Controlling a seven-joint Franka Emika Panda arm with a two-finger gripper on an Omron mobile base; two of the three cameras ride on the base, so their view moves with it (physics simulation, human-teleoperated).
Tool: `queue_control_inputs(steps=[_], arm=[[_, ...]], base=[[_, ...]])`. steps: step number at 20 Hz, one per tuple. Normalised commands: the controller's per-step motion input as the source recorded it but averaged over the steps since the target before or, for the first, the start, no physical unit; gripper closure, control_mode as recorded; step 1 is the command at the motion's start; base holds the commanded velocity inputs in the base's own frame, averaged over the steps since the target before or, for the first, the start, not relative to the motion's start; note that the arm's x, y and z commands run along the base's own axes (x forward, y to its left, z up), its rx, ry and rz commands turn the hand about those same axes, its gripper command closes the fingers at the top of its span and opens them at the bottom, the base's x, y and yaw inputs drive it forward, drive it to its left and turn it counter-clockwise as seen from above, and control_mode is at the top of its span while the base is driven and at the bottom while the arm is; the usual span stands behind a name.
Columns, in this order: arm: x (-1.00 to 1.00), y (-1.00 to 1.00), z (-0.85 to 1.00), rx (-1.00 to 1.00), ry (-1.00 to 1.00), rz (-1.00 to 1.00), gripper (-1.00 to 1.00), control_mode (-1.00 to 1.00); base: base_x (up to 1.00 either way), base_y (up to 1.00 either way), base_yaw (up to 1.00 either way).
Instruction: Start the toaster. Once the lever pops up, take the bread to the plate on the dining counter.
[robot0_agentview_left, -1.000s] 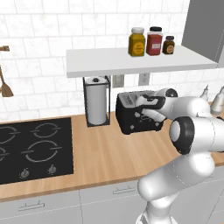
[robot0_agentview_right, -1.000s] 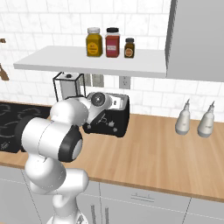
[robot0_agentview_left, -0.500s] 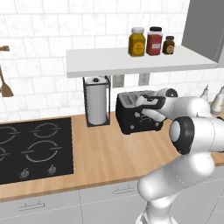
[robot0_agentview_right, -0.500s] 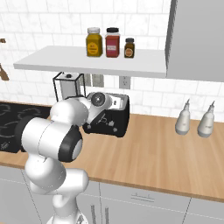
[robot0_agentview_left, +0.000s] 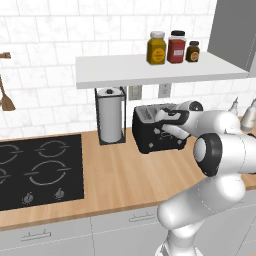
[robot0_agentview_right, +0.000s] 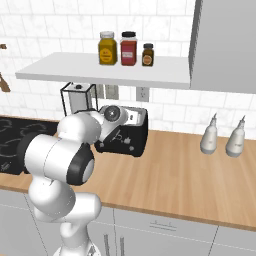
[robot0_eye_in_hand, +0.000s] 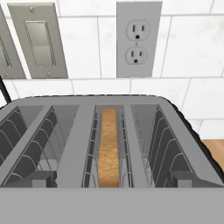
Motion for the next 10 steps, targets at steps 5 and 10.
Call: queue_control_inputs(steps=[5, 10], arm=[[0.00, 0.00, 0.00, 0.00, 0.00, 0.00, -1.00, -1.00], [0.00, 0.00, 0.00, 0.00, 0.00, 0.00, -1.00, -1.00]], base=[[0.00, 0.00, 0.00], [0.00, 0.00, 0.00]])
